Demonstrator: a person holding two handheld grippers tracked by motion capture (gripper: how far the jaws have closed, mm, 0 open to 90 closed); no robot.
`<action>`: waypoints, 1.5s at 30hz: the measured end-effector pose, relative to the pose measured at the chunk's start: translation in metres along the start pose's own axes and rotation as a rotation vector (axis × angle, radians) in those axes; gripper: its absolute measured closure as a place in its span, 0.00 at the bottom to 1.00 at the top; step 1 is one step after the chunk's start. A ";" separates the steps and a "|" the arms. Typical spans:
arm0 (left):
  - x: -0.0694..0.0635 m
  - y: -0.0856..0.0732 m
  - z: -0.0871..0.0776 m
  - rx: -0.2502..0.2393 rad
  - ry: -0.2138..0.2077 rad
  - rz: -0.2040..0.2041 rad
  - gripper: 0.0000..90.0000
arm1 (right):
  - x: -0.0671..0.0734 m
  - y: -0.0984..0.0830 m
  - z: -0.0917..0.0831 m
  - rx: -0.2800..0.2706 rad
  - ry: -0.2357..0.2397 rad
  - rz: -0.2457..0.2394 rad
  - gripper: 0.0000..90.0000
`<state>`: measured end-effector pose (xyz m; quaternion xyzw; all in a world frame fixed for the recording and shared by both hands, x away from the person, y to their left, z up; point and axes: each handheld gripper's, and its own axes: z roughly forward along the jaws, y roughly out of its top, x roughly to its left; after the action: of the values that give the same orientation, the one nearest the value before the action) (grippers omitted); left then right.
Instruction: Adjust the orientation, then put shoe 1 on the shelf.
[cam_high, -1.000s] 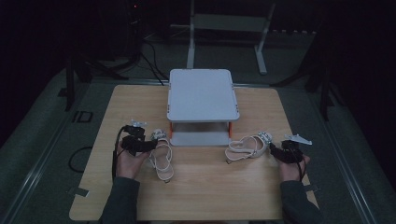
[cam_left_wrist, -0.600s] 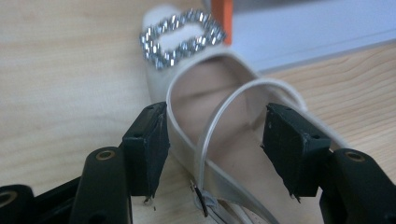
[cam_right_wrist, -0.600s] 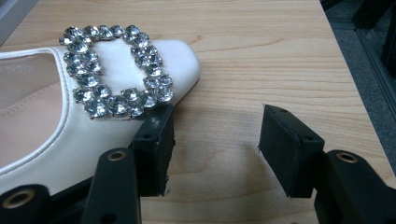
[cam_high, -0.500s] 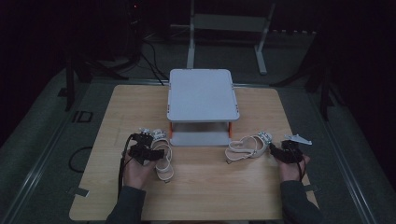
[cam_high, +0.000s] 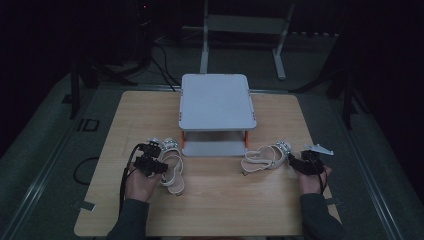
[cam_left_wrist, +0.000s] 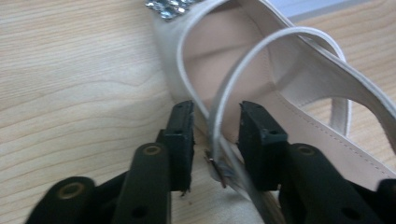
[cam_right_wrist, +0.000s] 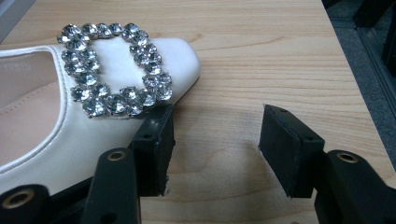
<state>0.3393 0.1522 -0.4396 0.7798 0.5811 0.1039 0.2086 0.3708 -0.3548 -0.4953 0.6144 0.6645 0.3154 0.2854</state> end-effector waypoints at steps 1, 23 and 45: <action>0.000 0.000 -0.001 0.005 0.002 0.004 0.77 | 0.000 0.000 0.000 0.000 0.000 0.000 0.50; 0.030 0.004 -0.003 -0.016 0.099 0.037 0.86 | -0.001 -0.001 0.000 0.004 0.002 0.003 0.50; 0.017 -0.001 0.008 -0.071 0.146 -0.041 0.54 | 0.000 -0.001 0.002 0.011 0.004 -0.001 0.50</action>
<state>0.3473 0.1670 -0.4489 0.7500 0.6067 0.1768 0.1954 0.3717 -0.3551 -0.4970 0.6149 0.6673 0.3126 0.2808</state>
